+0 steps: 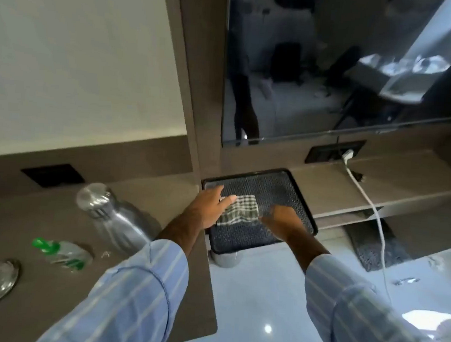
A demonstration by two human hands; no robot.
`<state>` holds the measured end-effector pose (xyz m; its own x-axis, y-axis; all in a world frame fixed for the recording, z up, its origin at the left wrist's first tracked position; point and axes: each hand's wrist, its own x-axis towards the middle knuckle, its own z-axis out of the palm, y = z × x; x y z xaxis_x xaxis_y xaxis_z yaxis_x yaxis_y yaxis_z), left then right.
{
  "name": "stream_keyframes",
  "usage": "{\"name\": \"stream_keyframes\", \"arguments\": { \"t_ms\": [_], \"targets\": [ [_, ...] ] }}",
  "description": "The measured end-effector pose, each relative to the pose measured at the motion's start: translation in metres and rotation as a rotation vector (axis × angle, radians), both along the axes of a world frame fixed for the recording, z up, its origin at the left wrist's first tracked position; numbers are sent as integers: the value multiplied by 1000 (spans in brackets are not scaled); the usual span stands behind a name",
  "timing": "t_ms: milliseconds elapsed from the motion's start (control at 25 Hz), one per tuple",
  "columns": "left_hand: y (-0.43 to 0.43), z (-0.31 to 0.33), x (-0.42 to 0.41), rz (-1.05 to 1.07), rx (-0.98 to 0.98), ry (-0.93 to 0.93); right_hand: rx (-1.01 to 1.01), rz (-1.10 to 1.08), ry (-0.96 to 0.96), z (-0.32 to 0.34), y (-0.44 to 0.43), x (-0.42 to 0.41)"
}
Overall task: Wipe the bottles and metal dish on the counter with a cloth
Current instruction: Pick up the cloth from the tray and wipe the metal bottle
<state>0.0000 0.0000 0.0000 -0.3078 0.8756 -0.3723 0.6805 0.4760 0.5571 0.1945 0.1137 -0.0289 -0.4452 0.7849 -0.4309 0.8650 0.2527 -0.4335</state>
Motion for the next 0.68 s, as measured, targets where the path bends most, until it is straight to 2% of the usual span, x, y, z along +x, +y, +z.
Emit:
{"name": "stream_keyframes", "arguments": {
  "t_ms": [40,160,320,440,480,680],
  "targets": [
    [8,-17,-1,18,-22,0,-64,7,-63,-19,8,-4],
    [29,-52,-8,16,-97,88,-191,-91,-51,-48,20,-16],
    [53,-87,-13,-52,-194,169,-310,-307,199,-87,31,-35],
    [62,-109,-16,-34,-195,159,-591,-608,559,-101,30,-46],
    [62,-113,-14,-22,-190,153,-653,-682,624,-104,27,-47],
    [60,-100,-8,53,-93,83,-763,-817,770,-87,19,-47]
  ]
}}
